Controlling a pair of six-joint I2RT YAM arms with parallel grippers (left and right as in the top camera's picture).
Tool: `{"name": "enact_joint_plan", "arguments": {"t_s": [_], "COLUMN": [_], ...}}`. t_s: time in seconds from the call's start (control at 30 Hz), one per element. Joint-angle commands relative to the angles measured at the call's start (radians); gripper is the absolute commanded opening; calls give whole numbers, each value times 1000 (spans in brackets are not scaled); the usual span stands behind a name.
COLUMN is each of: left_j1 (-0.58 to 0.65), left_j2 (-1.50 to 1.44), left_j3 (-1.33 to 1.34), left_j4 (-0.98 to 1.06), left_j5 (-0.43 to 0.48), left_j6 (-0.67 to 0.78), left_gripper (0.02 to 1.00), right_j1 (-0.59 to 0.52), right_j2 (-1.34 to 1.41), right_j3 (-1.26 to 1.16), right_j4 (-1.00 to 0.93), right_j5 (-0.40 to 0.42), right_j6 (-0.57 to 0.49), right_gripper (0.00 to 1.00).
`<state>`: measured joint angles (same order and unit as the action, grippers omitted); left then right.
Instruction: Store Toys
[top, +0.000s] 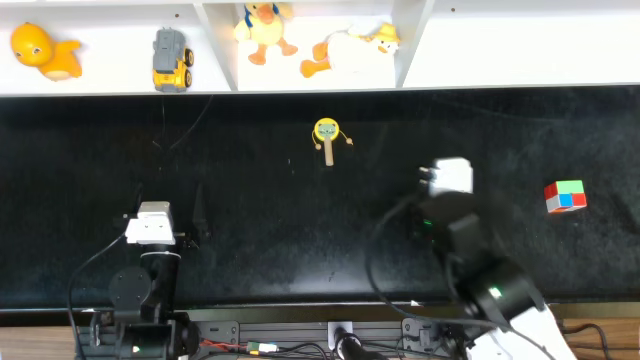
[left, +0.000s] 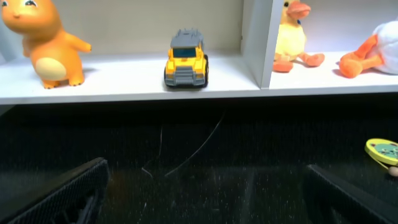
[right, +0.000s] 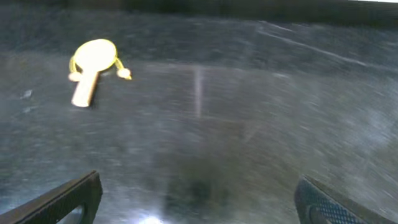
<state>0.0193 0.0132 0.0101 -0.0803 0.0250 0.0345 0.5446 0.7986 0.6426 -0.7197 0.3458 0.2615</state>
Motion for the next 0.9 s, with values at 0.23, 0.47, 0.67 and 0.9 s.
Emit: {"name": "enact_joint_plan", "arguments": {"t_s": [0.23,0.47,0.67,0.9], "left_j1": [-4,-4,-4,-4], "left_j2": [-10,-10,-10,-10], "left_j3": [-2,-2,-2,-2], "left_j4": [-4,-4,-4,-4], "left_j5": [-4,-4,-4,-4], "left_j6": [-9,-9,-9,-9], "left_gripper": [998,998,996,998], "right_j1": [237,237,236,236], "right_j2": [556,846,978,1057], "right_j3": [271,478,543,558], "right_j4": [72,70,71,100], "right_j5": [-15,14,14,41], "right_j6": [214,356,475,487], "right_gripper": [996,996,998,996]}}
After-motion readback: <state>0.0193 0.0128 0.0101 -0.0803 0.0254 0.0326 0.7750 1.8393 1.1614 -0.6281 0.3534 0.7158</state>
